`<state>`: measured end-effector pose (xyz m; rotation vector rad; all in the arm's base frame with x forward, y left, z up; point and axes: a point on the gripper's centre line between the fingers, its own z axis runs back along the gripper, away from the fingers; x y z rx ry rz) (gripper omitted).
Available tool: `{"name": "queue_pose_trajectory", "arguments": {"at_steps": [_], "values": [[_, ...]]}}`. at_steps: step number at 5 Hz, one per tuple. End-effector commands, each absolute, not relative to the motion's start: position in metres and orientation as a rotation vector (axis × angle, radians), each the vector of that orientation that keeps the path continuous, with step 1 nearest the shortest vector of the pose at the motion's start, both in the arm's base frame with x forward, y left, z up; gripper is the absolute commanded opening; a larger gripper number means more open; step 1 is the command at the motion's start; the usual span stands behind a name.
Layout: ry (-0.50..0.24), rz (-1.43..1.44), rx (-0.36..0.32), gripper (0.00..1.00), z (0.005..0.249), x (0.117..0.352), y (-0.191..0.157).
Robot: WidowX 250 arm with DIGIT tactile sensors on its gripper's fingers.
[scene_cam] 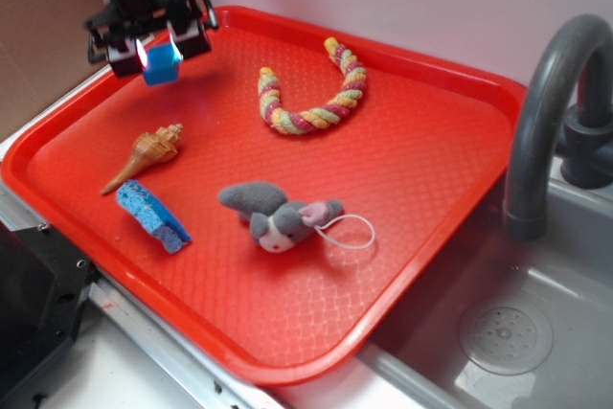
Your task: Grab the blue block.
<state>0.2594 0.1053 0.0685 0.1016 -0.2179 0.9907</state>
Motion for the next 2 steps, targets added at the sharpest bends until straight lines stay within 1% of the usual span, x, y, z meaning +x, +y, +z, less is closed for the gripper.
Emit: {"name": "queue_pose_trajectory", "arguments": {"at_steps": [1,2], "values": [[-0.157,0.706,-0.072,0.00,0.154,0.259,0.050],[-0.100,0.601,-0.143,0.00,0.177,0.241,0.020]]}}
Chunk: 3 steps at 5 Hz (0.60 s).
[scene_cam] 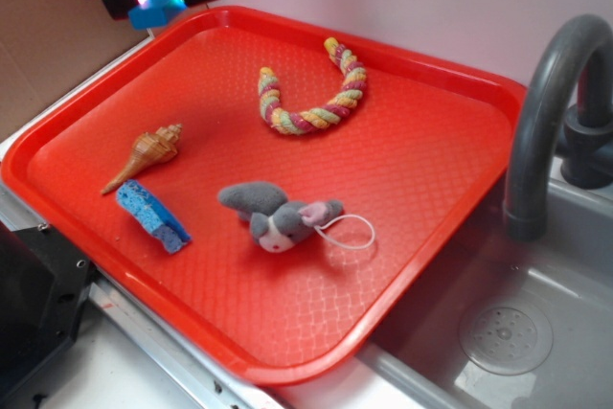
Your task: Grab the blue block.
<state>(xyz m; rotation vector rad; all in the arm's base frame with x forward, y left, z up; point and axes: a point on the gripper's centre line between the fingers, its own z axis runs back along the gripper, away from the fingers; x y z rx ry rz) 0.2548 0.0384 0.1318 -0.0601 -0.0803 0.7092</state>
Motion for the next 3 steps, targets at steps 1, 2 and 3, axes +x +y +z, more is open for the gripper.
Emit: {"name": "queue_pose_trajectory", "arguments": {"at_steps": [1,2,3], "values": [[-0.158,0.533,-0.149,0.00,0.198,0.224,0.004],[-0.190,0.552,-0.178,0.00,0.210,0.212,-0.001],[-0.176,0.535,-0.158,0.00,0.208,0.212,-0.002]]}}
